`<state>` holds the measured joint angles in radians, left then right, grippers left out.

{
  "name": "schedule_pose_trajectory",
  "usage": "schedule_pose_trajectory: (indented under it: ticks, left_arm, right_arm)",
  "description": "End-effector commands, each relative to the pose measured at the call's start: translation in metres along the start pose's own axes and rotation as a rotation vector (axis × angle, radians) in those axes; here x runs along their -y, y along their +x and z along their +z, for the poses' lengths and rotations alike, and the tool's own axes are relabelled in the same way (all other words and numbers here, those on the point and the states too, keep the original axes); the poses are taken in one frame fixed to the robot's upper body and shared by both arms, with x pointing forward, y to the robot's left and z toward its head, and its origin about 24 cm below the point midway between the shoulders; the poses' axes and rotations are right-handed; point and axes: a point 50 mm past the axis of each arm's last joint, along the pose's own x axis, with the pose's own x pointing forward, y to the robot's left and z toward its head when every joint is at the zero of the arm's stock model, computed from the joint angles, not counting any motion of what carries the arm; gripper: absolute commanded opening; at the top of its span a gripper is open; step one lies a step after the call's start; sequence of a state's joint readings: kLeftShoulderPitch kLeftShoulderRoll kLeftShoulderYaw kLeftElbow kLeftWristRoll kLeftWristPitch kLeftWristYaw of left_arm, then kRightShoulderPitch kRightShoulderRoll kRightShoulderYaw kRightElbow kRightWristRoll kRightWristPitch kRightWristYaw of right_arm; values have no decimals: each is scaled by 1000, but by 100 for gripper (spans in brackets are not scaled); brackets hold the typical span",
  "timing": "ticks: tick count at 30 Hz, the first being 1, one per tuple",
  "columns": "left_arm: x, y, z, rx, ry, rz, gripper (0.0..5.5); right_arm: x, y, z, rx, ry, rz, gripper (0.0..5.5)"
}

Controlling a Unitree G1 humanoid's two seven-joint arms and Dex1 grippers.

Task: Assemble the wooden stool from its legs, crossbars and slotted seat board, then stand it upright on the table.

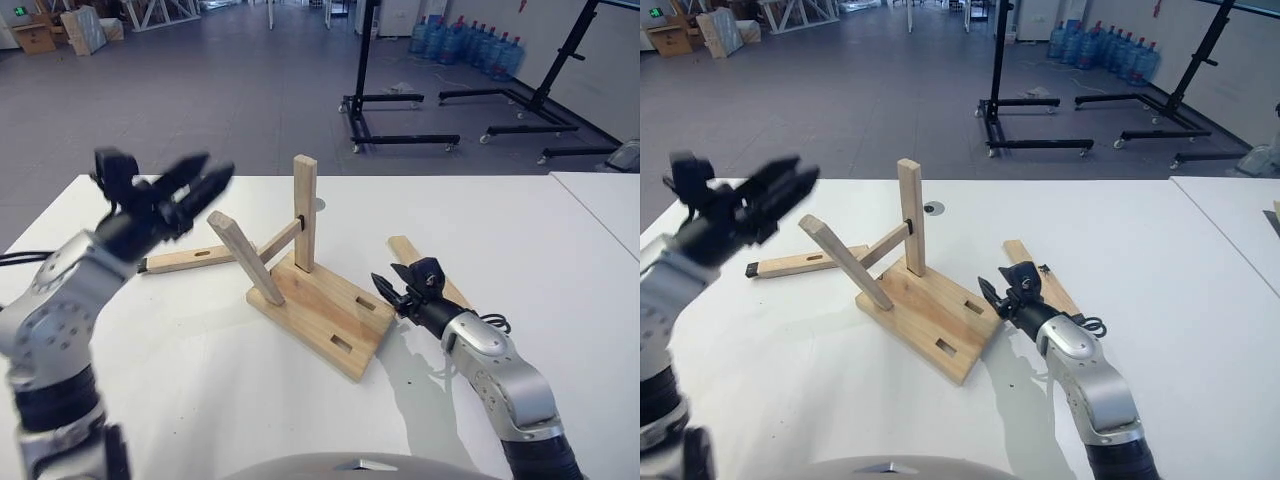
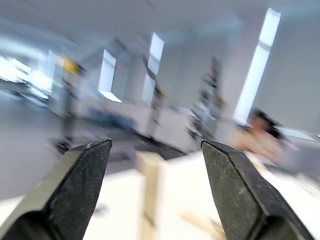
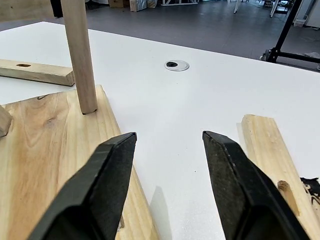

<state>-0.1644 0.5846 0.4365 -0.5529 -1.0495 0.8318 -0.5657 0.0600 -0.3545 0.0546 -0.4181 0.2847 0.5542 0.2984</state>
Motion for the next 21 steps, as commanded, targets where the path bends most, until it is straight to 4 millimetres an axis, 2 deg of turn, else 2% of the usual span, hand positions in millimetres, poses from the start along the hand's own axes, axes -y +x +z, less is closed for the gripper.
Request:
schedule_pose_trajectory:
  ticks: [1,3,6,9,11,15,18,21]
  left_arm:
    - [20,-4,-11,-179,51,-114,329]
    - [12,1,-16,-217,151,-44,329]
    - [-6,13,-14,-163,311,98,329]
    - [-14,18,-8,-111,356,143,329]
    - [-19,22,-16,-127,368,146,329]
    - [-27,56,-38,-81,330,154,329]
    - [-37,80,-46,-30,328,222,329]
    - [-37,101,-49,-3,334,229,329]
  right_arm:
    - [-3,-3,1,4,4,7,244]
    - [-6,-3,0,2,8,11,244]
    - [-9,-1,0,2,9,25,244]
    - [-11,0,-6,-33,-16,36,244]
    - [-15,1,-16,-105,-59,69,244]
    - [-23,6,-16,-105,-54,92,244]
    - [-23,9,-14,-93,-44,89,244]
    - [-23,10,-14,-91,-44,87,244]
